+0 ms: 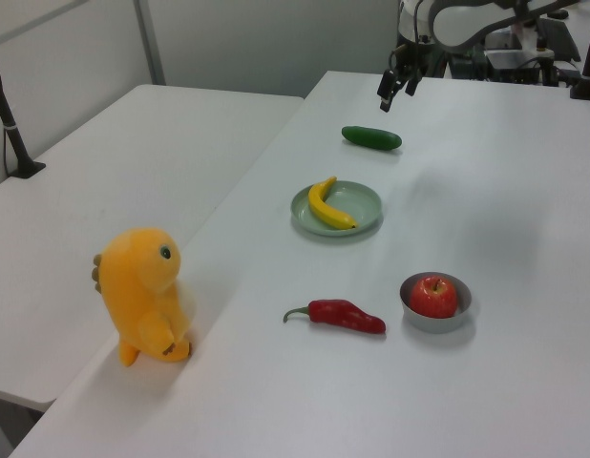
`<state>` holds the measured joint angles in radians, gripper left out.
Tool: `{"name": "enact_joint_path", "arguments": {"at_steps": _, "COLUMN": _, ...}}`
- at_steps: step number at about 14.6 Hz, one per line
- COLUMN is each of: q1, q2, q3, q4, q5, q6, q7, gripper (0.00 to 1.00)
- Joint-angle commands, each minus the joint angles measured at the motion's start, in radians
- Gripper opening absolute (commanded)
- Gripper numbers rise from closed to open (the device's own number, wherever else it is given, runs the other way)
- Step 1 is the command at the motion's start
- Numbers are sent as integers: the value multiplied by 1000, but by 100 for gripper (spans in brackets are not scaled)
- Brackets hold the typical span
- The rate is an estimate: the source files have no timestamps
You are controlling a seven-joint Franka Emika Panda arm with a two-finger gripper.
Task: Put the cucumber on the left side of the bowl
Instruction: 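Move the gripper over the green cucumber and lower onto it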
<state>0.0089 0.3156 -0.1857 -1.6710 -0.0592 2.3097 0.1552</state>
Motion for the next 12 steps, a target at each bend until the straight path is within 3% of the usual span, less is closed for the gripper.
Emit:
{"name": "enact_joint_path", "arguments": {"at_steps": 1, "q1": 3, "q2": 121, "q3": -61, "q4": 115, "q5": -7, "q6": 54, "q7": -29, "gripper": 100}}
{"name": "enact_joint_path", "arguments": {"at_steps": 7, "q1": -56, "q2": 353, "q3": -77, "q4": 318, "q5": -13, "q6": 155, "q7": -26, "gripper": 100}}
{"name": "enact_joint_path", "arguments": {"at_steps": 12, "q1": -70, "q2": 479, "q3": -75, "q4": 411, "q5": -83, "q6": 169, "q7": -23, "gripper": 100}}
